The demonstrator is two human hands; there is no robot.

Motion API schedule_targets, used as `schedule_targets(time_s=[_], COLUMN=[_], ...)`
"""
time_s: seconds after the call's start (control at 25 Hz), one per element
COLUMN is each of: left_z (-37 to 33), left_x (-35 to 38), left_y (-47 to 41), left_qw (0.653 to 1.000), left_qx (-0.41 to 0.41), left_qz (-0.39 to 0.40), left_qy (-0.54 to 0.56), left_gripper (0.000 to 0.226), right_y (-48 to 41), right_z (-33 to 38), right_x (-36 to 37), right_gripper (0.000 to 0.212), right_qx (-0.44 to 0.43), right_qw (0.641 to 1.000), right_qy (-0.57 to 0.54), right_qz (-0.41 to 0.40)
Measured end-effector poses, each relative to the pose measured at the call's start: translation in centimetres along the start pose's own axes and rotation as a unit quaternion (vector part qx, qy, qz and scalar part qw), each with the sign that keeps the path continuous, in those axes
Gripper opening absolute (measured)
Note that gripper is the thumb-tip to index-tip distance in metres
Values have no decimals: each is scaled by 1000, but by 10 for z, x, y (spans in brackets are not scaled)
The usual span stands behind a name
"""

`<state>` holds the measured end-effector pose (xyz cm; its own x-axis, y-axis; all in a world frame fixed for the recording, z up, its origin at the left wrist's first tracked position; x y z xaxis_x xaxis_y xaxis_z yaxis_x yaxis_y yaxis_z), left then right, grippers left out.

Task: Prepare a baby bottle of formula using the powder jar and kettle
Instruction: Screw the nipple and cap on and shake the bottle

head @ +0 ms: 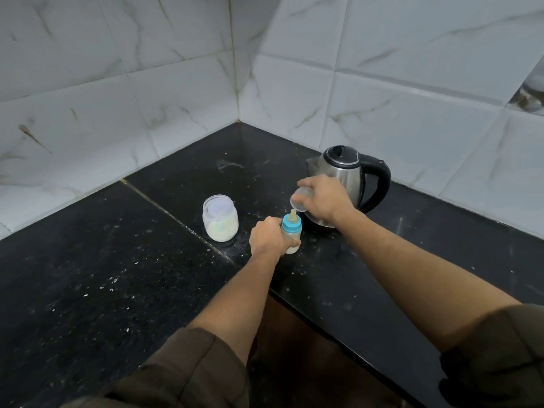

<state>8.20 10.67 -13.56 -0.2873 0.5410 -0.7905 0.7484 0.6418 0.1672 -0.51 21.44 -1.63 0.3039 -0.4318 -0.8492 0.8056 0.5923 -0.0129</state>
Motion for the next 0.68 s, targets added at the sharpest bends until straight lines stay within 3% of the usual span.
schedule_targets(time_s=[0.12,0.36,0.68], left_z=[0,0,2], left_x=[-1,-1,1], left_y=[0,-1,-3], left_qw=[1000,1000,1000], left_qx=[3,-2,1], left_qz=[-2,-13,-16], left_qy=[-6,-2,-1], left_gripper=[56,47,45], right_y=[-2,0,-2], right_z=[17,16,8], right_x=[13,43,54], right_gripper=[54,45,51], right_qx=[-46,-33,-51], right_qw=[996,979,973], right_qy=[66,177,213], right_qz=[38,92,74])
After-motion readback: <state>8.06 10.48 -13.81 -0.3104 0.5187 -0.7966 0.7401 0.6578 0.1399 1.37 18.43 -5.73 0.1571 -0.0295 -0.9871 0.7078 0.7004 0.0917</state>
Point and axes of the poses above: each hand's wrist, its own y-axis away from the middle knuckle, its own x-axis out of the palm, z = x × y, the point moved 6 cm from there along -y, towards the middle knuckle
